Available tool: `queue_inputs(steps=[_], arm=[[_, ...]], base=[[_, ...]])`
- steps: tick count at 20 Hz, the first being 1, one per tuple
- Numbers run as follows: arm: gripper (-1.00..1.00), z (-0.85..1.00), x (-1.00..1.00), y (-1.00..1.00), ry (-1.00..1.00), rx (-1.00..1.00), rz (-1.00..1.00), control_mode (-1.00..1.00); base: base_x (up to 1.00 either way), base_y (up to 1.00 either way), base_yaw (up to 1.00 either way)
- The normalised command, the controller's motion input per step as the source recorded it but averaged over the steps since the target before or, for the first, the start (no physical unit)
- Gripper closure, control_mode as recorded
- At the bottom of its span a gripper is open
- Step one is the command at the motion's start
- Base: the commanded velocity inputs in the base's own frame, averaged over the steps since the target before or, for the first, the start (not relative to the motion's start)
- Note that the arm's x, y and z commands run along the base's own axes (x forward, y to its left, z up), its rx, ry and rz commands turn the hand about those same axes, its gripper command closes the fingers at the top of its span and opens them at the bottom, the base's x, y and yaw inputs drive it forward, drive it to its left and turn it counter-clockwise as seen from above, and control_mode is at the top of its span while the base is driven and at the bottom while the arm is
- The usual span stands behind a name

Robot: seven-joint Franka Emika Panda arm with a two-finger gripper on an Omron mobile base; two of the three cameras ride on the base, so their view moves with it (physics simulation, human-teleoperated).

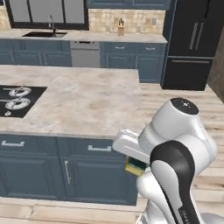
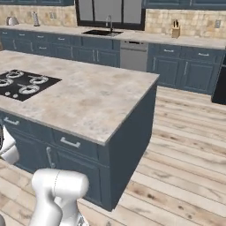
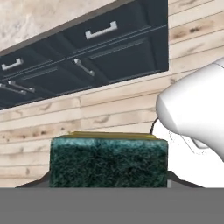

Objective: Restock the sink supplies by placing the sponge and soap dispenser on the counter and next to the sink. Make sure the soap dispenser is upright.

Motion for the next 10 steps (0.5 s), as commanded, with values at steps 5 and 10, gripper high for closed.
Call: queue_inputs(steps=[5, 10], arm=[[1.00, 0.00, 0.00, 0.00, 0.00, 0.00, 0.00, 1.00], [1.00, 0.00, 0.00, 0.00, 0.00, 0.00, 0.00, 1.00]], base=[[0.00, -1.00, -0.12], [0.10, -1.00, -0.05]])
